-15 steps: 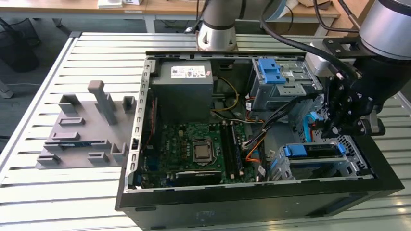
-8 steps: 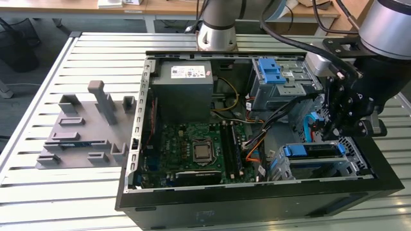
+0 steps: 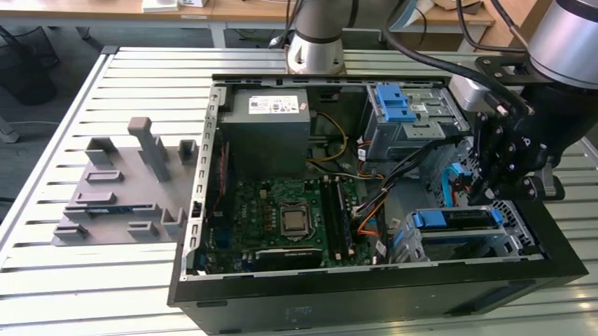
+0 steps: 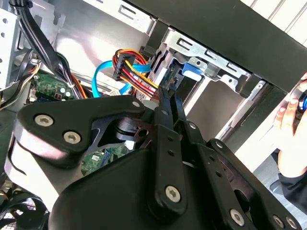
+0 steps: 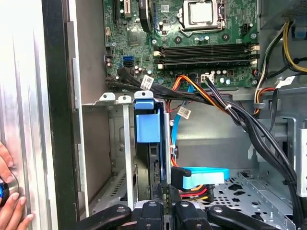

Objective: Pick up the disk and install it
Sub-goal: 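Insert the first disk wire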

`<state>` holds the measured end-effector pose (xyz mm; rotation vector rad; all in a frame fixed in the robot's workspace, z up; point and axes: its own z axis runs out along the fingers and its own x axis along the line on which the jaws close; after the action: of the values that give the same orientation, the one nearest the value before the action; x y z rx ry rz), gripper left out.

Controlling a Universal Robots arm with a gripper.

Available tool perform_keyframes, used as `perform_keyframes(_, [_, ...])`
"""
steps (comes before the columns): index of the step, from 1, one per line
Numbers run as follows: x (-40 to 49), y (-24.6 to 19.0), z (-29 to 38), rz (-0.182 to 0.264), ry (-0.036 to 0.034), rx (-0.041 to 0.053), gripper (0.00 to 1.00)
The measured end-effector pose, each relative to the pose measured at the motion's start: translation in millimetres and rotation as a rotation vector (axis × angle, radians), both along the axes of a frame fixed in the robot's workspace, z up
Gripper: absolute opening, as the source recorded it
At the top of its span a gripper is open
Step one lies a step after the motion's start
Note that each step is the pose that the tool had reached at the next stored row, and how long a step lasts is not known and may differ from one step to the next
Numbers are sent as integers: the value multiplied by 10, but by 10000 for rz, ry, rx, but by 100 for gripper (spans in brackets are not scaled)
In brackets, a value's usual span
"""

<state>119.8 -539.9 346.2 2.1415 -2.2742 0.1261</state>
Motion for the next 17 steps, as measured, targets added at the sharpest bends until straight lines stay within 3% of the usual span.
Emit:
perform_keyframes(3, [1,-24,-30,-6,4,22,16])
perform_keyframes(17, [7,-34,-70,-202,47,48,16])
